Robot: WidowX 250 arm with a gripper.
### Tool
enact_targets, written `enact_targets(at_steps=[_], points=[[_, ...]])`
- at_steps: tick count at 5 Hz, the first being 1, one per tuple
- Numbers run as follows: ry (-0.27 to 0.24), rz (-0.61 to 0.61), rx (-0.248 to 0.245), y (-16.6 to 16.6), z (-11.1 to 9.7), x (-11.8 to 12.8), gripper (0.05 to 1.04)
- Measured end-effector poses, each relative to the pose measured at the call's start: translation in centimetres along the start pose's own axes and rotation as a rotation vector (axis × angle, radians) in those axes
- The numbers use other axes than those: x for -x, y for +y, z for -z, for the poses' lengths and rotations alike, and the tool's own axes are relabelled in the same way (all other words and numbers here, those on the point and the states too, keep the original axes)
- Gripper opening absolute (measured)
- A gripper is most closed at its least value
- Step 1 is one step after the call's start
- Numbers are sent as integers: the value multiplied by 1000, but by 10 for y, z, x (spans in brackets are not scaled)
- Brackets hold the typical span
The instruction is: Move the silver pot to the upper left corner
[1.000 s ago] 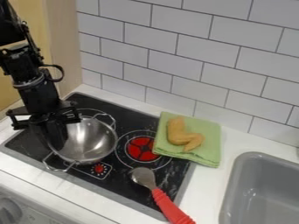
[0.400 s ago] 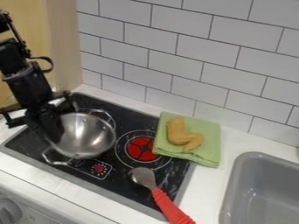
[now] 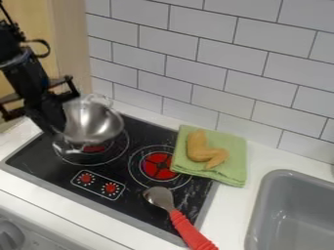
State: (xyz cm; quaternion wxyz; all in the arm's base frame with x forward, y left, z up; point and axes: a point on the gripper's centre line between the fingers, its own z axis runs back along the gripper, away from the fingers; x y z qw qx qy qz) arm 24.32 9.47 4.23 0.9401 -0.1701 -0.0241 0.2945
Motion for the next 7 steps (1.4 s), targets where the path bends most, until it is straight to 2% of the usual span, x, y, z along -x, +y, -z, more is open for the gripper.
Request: enact_targets(at_steps=[1, 2, 3, 4, 5, 6, 7], points=[[-78, -86, -93, -8, -6, -28, 58], [-59, -165, -107, -14, 11, -49, 58], [-76, -213, -109, -16, 21, -62, 58], [-113, -274, -92, -21, 29, -69, 58], [-160, -347, -101, -21, 29, -75, 56], [-161, -441, -90, -21, 32, -74, 71], [-153, -503, -112, -18, 33, -71, 219]])
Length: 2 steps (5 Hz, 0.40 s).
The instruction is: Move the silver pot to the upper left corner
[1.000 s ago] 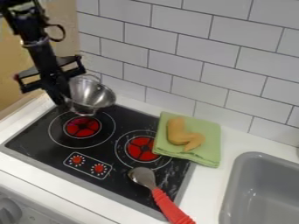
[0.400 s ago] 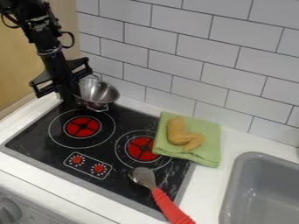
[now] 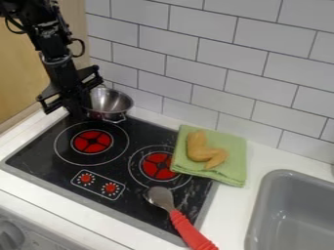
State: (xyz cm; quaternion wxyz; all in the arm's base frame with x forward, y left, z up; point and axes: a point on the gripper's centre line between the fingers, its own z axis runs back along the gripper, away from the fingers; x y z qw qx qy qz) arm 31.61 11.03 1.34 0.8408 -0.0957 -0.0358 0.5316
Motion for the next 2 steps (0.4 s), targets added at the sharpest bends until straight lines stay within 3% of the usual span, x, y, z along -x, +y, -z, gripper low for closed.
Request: enact_targets(at_steps=[1, 2], points=[[33, -25, -17, 3, 0, 6, 481], [36, -50, -68, 8, 3, 11, 793]])
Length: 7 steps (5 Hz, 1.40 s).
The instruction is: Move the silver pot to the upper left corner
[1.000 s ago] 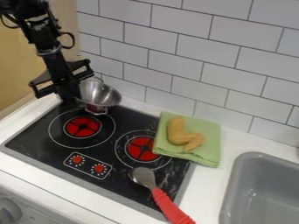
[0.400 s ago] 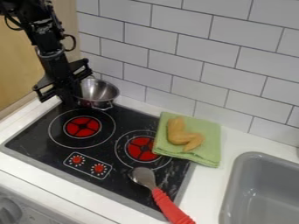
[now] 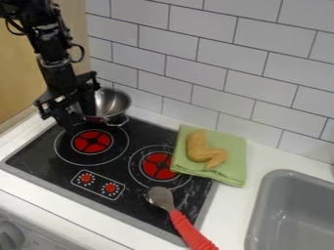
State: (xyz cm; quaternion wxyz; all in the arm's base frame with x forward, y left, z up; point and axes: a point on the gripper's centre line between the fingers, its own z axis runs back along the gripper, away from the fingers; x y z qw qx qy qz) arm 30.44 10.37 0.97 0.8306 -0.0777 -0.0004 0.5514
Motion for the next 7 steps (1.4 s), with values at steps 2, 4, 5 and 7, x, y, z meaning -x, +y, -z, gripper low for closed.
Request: enact_targets(at_steps=[2, 4, 5, 7], points=[[-136, -28, -266, -5, -20, 13, 1009], [-260, 60, -402, -21, -41, 25, 999], [-297, 113, -318, -27, -60, 37, 999], [-179, 504, -261, -30, -66, 105, 999]])
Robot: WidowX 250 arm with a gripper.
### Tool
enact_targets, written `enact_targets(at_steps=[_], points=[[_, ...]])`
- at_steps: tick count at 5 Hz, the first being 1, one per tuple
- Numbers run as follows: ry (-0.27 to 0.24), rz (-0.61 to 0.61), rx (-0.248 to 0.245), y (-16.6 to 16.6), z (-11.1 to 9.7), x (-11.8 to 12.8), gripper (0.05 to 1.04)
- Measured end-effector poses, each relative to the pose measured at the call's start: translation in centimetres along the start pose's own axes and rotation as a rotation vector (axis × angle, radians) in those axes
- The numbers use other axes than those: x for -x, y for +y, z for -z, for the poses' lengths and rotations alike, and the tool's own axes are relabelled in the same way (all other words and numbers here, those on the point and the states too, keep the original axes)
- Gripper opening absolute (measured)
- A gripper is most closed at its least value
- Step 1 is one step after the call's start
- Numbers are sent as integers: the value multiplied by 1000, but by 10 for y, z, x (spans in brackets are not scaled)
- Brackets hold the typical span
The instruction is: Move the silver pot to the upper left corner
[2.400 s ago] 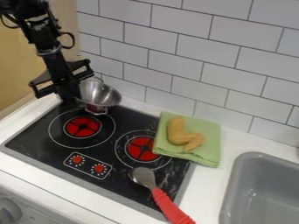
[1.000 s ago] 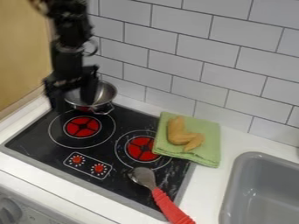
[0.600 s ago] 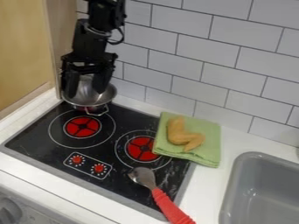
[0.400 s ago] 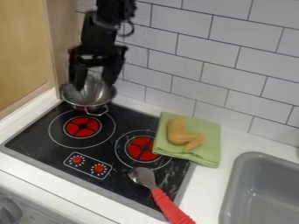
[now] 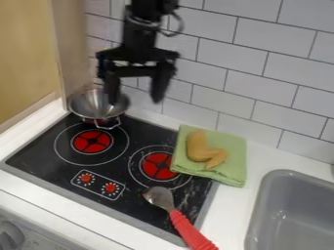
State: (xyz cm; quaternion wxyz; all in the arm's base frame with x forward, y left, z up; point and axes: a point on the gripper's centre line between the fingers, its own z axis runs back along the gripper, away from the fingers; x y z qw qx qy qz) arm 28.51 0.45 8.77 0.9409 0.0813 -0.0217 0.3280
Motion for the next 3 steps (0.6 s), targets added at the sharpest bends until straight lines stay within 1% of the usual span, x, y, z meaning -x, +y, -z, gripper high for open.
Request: enact_targets(at_steps=[1, 2, 3], points=[[34, 169, 6, -3, -2, 22, 999], [32, 345, 8, -27, -5, 54, 999], [-4, 493, 6, -49, -11, 83, 999]])
